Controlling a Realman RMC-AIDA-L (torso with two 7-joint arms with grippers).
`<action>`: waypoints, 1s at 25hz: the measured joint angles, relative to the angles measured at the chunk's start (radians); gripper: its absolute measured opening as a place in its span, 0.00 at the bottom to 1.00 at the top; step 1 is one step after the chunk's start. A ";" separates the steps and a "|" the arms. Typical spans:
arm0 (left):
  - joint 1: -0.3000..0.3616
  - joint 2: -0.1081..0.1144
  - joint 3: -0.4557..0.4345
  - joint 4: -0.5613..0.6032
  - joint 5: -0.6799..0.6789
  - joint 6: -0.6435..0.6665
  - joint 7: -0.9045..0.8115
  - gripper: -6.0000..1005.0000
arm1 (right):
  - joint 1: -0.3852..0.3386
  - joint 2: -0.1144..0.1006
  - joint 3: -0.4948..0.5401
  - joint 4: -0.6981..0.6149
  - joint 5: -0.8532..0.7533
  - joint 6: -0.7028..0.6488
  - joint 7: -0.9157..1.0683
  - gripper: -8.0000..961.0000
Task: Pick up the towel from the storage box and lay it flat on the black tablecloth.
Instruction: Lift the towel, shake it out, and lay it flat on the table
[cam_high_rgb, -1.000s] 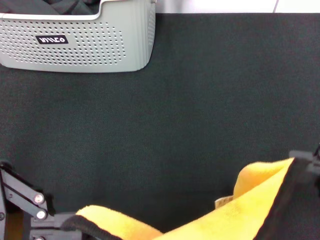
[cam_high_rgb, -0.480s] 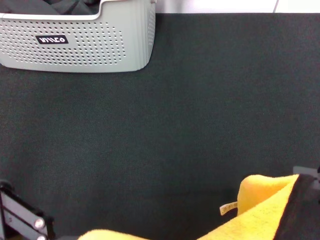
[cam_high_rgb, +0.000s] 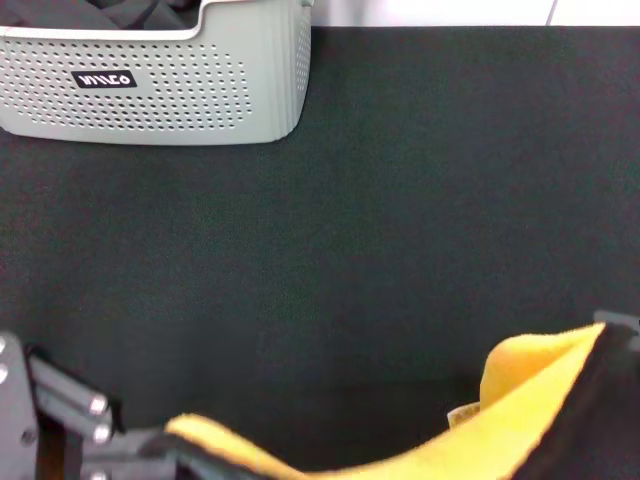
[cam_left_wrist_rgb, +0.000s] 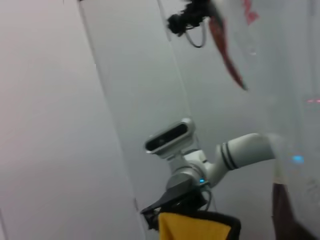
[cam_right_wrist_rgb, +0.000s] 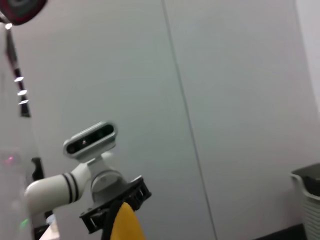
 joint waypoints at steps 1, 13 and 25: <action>-0.028 -0.008 -0.015 -0.047 0.024 -0.001 0.002 0.02 | 0.024 0.000 0.003 0.053 -0.001 -0.001 -0.014 0.03; -0.401 -0.025 -0.206 -0.569 0.251 -0.005 0.112 0.02 | 0.307 -0.009 0.060 0.484 -0.032 -0.063 -0.220 0.03; -0.493 -0.061 -0.357 -0.736 0.353 -0.088 0.322 0.02 | 0.612 -0.010 0.063 0.830 -0.042 -0.260 -0.424 0.03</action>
